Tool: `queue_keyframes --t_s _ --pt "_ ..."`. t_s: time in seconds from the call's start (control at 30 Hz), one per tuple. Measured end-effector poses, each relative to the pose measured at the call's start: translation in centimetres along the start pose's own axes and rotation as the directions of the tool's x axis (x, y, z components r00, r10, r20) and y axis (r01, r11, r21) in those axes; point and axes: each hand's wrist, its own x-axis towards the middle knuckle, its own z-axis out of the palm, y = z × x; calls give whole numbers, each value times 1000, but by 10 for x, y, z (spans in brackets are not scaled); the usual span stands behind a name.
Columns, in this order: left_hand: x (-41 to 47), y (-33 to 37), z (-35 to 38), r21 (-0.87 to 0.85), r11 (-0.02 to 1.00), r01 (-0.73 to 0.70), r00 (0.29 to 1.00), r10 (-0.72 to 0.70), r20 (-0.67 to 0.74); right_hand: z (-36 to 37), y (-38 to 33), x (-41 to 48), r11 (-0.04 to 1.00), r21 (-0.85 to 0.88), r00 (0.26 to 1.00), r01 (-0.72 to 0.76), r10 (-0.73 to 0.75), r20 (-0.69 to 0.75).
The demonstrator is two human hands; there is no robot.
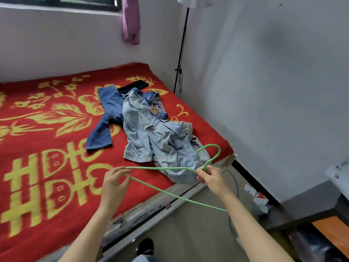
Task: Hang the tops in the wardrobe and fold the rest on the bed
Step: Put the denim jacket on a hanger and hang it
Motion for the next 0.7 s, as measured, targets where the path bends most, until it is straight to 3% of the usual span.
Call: queue_keyframes --t_s 0.2,0.33,0.5,0.7 --pt "96 -19 14 -9 994 109 994 -109 -29 -23 -26 94 991 -117 997 -70 66 -39" --pt "136 -24 25 8 986 168 986 -168 8 -25 -25 135 962 -216 983 -165 179 46" --pt "154 -38 43 17 964 267 964 -267 14 -23 -4 183 934 -215 945 -284 311 102" --pt "181 -48 65 101 919 382 922 -386 32 -27 2 269 931 -267 936 -249 302 179"
